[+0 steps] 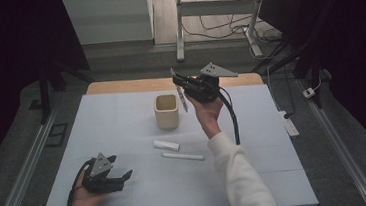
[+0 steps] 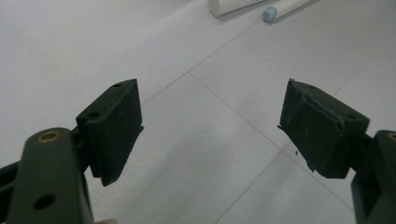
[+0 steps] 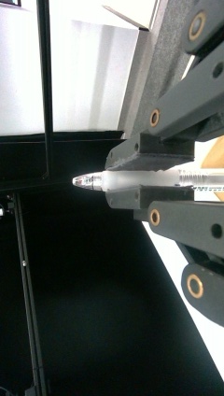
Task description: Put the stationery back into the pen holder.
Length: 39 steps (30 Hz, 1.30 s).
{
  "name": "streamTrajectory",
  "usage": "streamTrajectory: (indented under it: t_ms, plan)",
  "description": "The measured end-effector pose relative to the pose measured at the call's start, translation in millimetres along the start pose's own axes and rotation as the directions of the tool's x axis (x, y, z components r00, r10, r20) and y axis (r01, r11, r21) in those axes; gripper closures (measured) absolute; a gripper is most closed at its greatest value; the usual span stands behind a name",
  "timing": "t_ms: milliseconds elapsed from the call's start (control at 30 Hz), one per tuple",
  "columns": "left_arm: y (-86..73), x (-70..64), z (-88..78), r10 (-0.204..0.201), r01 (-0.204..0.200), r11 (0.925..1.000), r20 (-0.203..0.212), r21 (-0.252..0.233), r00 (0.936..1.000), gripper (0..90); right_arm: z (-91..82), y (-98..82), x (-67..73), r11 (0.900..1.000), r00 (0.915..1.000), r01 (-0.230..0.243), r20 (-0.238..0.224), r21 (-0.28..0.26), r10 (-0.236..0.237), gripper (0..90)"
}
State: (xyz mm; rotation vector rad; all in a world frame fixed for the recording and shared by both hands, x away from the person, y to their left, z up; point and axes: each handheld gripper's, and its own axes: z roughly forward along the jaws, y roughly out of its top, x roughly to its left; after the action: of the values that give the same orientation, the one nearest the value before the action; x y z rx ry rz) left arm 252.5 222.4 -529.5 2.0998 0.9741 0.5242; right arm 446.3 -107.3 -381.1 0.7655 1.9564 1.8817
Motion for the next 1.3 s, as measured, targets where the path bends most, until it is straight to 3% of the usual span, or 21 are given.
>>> streamTrajectory:
  t_ms: [533,1300]
  plan:
    - [-0.2,0.2,1.2,-0.001,0.001,1.0,0.003,0.003,1.0,21.0,17.9,1.6,-3.8,1.0,1.0,0.003,0.006,-0.004,-0.003,79.7]
    - [-0.5,-0.2,2.0,0.003,-0.003,1.0,0.003,0.006,1.0,21.1,44.0,-3.2,-13.1,0.999,0.9991,-0.043,0.0,-0.025,0.043,79.7]
